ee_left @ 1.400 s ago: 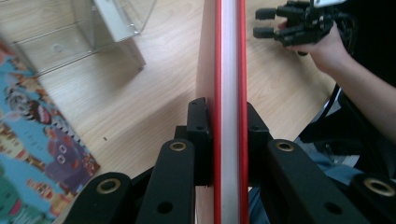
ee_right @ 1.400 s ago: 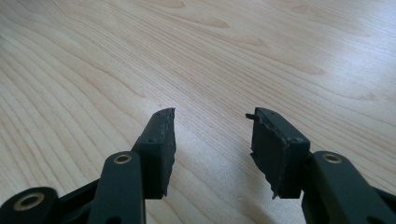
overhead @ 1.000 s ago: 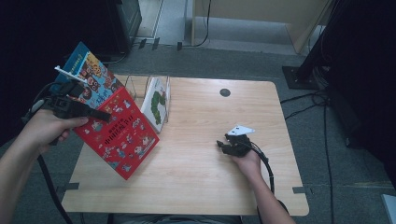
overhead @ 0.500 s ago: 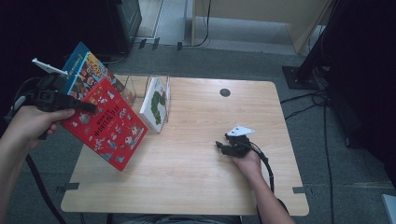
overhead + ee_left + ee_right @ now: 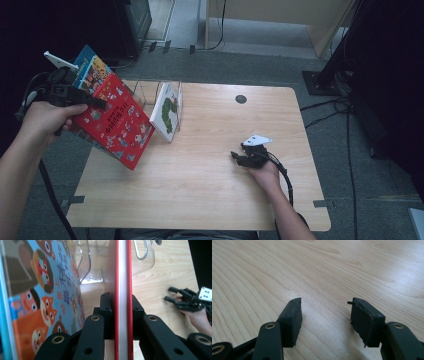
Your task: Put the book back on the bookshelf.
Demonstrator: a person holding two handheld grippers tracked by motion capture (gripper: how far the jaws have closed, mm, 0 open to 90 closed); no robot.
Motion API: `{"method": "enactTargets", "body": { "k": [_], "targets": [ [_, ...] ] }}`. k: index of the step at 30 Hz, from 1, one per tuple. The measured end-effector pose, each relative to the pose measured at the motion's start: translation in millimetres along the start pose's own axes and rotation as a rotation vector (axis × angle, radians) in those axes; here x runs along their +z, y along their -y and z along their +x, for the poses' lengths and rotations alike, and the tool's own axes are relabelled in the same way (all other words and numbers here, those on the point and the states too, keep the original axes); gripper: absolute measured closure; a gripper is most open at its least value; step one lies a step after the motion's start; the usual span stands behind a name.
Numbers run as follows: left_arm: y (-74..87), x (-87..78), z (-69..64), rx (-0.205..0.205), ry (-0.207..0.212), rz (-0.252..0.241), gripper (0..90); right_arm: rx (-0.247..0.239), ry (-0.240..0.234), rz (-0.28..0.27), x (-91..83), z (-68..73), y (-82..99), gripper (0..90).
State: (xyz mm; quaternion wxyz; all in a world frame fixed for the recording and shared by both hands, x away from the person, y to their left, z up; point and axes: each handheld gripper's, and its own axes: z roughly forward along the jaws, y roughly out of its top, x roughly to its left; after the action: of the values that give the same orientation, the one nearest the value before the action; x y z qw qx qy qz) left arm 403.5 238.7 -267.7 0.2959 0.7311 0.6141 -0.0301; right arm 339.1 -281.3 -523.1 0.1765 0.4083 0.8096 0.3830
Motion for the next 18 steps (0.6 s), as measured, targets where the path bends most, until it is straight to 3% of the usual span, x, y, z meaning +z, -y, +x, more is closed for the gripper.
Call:
{"method": "enactTargets", "body": {
  "k": [12, 18],
  "targets": [
    [-19.9, 15.3, -0.1, -0.033, -0.051, -0.02, 79.3, -0.001, -0.002, 0.0, 1.0, 0.0, -0.8, 42.2],
    [-29.0, 32.3, 0.4, -0.056, -0.042, -0.032, 79.4, 0.001, 0.001, 0.001, 1.5, 0.3, -1.4, 42.1]
  ]
}}
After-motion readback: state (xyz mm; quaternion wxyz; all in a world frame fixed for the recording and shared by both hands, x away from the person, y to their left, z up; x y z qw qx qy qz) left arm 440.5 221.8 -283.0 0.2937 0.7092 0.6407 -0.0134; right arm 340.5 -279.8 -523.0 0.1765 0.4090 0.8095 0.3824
